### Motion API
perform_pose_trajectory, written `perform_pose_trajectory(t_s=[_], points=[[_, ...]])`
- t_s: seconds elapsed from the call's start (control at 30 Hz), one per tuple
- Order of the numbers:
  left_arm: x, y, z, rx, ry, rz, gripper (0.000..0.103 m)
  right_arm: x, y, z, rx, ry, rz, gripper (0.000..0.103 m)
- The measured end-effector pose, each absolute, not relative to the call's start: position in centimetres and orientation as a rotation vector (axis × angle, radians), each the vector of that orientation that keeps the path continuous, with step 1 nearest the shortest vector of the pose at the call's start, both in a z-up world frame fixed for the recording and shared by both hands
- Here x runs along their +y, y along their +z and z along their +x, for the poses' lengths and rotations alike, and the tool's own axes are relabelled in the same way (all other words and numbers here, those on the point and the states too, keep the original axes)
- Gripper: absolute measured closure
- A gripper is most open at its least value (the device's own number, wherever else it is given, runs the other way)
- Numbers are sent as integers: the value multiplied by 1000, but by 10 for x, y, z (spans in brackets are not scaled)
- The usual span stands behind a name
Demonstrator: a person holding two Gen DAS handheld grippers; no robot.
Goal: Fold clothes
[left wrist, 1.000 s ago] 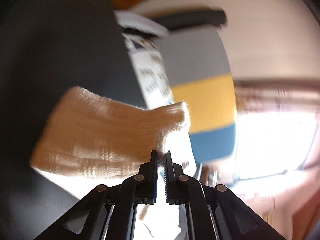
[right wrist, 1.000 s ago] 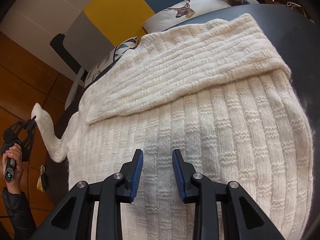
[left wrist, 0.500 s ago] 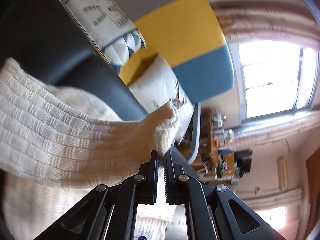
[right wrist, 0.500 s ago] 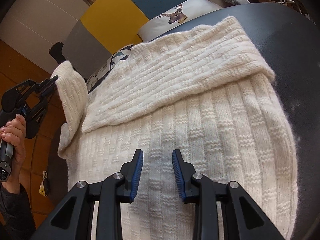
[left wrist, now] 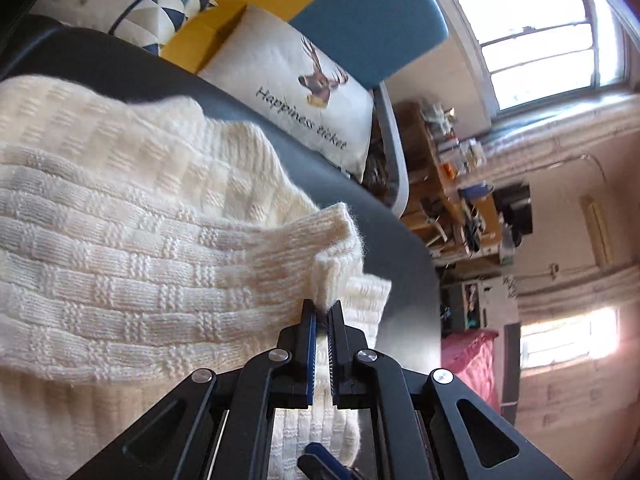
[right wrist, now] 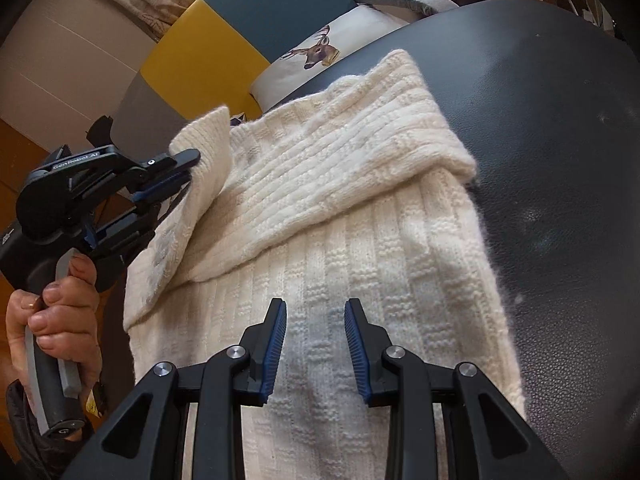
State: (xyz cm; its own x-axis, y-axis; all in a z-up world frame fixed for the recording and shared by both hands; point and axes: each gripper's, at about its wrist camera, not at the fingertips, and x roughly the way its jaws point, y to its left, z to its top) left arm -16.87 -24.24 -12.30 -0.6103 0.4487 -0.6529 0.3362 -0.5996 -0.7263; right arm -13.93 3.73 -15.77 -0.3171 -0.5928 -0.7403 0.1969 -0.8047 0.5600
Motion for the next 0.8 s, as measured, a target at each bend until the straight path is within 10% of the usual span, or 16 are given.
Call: perform_pose_trajectory(t_s=[0.8], points=[[-297, -115, -71, -1580, 2219, -1181, 69, 25, -186, -202, -1158, -1882, 1375, 65]])
